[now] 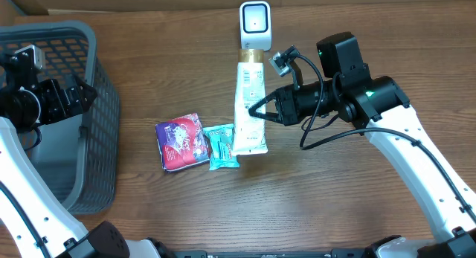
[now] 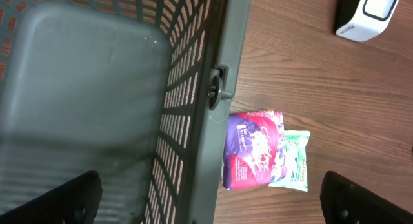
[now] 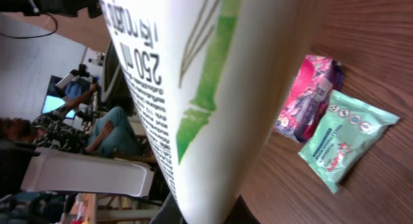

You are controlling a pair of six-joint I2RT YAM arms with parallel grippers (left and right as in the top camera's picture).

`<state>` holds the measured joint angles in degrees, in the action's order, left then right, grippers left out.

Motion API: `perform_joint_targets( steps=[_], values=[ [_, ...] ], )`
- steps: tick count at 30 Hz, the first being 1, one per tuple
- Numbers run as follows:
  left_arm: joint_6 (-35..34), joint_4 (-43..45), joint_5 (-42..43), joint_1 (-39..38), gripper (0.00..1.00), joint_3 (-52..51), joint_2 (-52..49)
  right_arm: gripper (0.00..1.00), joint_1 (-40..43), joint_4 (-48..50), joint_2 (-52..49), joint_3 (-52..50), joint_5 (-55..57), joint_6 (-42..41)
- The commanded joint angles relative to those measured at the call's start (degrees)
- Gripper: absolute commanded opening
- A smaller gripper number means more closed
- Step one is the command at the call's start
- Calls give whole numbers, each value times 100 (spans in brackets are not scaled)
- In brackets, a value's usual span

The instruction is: Scan the item barcode

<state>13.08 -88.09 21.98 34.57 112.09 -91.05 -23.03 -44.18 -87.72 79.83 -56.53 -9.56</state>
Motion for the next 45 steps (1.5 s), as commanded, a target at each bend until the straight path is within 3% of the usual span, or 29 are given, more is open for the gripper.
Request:
perform_joint_targets(
  steps=[1, 8, 15, 19, 27, 32, 41, 45],
  values=[
    [20, 7, -13, -11, 99, 9, -35, 3, -7, 48, 83, 391, 251, -195],
    [20, 7, -13, -11, 100, 9, -35, 3, -17, -955, -219, 1834, 2806, -129],
    [20, 7, -13, -11, 99, 9, -35, 3, -17, -1311, -1606, 4015, 4817, 66],
    [20, 7, -13, -9, 100, 9, -35, 4, -37, -1294, -2450, 4826, 5764, 354],
    [20, 7, -13, -11, 100, 9, -35, 4, -282, -31, -3620, 4881, 9077, 1812],
    [20, 7, -13, -9, 99, 9, -35, 4, -284, 918, -4103, 4881, 9641, 2710],
    [20, 7, -13, -9, 100, 9, -35, 4, -356, 1550, -4765, 4881, 9394, 5849],
    [20, 7, -13, -9, 100, 9, -35, 4, -407, 1709, -4905, 4881, 9357, 6153]
  ],
)
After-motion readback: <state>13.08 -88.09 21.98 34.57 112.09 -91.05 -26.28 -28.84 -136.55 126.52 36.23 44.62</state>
